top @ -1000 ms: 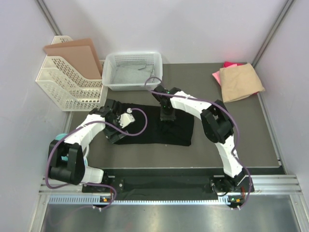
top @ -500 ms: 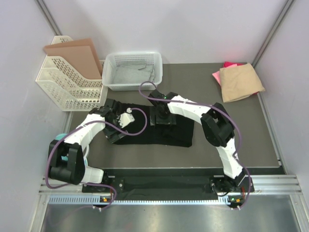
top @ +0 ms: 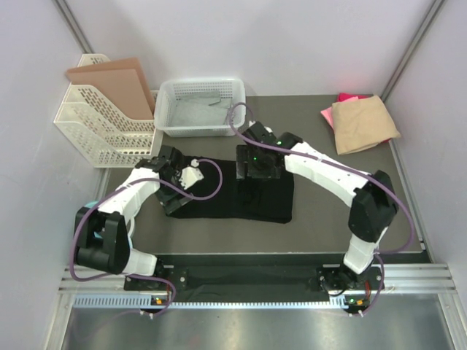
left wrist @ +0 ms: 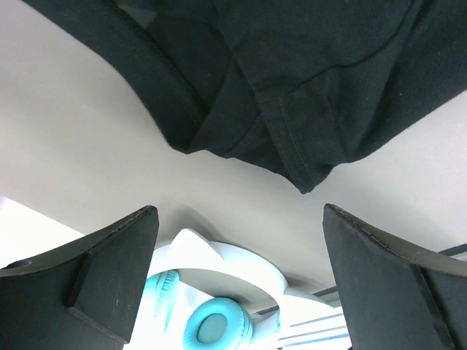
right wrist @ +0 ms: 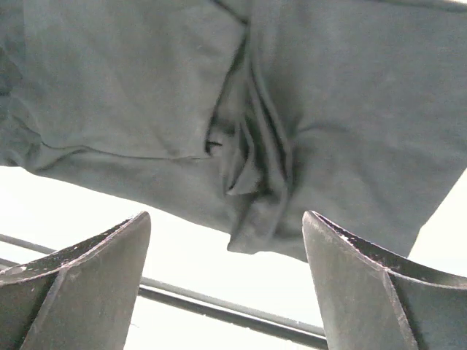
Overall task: Fold and stack the t-shirts
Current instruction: Fold the folded rectangular tshirt in 1/3 of the way
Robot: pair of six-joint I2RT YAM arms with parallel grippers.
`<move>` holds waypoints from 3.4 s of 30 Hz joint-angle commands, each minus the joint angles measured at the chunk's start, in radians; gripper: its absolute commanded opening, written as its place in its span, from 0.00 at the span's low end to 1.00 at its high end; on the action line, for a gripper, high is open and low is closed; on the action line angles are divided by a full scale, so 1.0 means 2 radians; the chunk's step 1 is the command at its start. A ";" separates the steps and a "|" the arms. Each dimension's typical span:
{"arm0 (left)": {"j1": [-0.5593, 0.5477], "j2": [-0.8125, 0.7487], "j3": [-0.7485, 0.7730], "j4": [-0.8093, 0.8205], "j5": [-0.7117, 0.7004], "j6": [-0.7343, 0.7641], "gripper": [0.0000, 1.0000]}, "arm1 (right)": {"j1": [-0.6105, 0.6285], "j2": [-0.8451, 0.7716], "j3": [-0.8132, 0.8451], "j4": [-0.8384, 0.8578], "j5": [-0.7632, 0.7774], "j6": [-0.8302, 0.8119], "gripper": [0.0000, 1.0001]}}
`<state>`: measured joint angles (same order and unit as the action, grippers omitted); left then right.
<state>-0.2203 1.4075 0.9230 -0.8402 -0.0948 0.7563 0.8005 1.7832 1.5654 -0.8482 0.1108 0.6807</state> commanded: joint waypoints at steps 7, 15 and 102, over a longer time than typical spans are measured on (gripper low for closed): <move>0.003 0.010 0.055 -0.014 0.004 -0.018 0.99 | -0.024 -0.039 -0.132 0.063 -0.014 0.010 0.80; 0.002 0.016 0.060 -0.024 0.008 -0.027 0.99 | -0.019 -0.063 -0.176 0.040 0.050 0.017 0.76; -0.241 0.201 0.200 0.090 -0.087 -0.028 0.99 | -0.245 0.052 -0.279 0.254 -0.256 -0.017 0.00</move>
<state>-0.8051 1.8893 1.3422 -0.5873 -0.1761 0.5804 0.3046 1.8488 1.0462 -0.3485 -0.4736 0.6678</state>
